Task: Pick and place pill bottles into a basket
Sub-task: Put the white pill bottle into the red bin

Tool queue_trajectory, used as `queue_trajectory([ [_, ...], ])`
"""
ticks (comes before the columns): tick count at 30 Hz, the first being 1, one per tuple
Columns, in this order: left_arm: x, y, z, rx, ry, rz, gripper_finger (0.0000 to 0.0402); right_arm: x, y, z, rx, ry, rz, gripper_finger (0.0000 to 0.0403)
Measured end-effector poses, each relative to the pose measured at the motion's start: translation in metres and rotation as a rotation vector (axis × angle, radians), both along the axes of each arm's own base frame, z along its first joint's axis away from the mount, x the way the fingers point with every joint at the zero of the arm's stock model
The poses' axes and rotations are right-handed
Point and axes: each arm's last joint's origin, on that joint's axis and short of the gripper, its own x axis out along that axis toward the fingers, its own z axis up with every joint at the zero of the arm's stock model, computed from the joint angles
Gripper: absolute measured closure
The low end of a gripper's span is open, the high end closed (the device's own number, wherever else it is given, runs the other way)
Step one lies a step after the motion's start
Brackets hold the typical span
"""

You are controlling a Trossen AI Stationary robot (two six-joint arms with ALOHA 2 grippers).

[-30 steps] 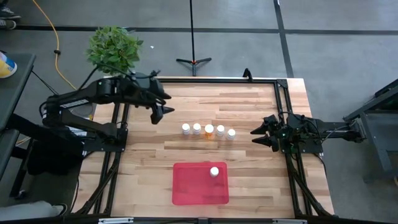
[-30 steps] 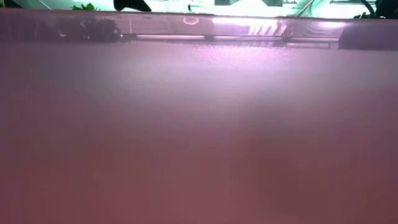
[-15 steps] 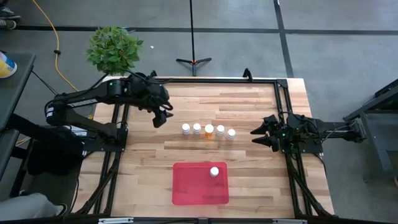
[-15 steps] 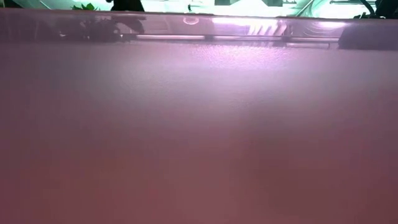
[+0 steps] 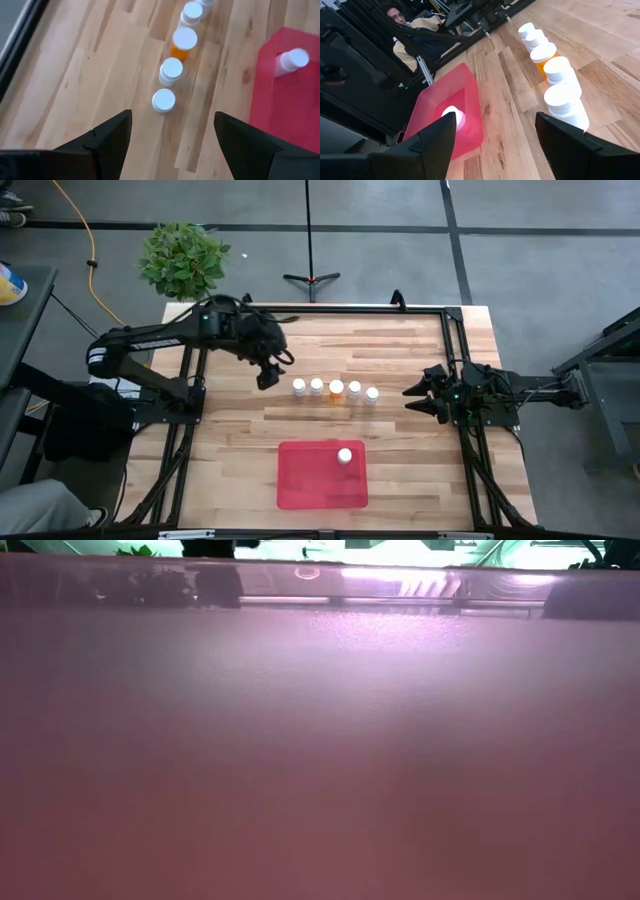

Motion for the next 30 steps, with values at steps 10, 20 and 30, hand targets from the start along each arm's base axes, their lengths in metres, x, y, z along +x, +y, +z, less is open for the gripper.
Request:
queue_trajectory([
  [10,0.034,0.006,-0.037,-0.005,0.134,-0.072,0.0085,0.0,0.0,0.0,0.0,0.0,0.0,0.0139],
  [20,0.055,0.01,-0.065,0.01,0.224,-0.11,0.0085,0.0,0.0,0.0,0.0,0.001,0.0,0.0139],
  [30,0.065,0.013,-0.075,0.058,0.228,-0.111,0.0085,0.0,0.0,0.0,-0.002,0.0,0.0,0.0139],
])
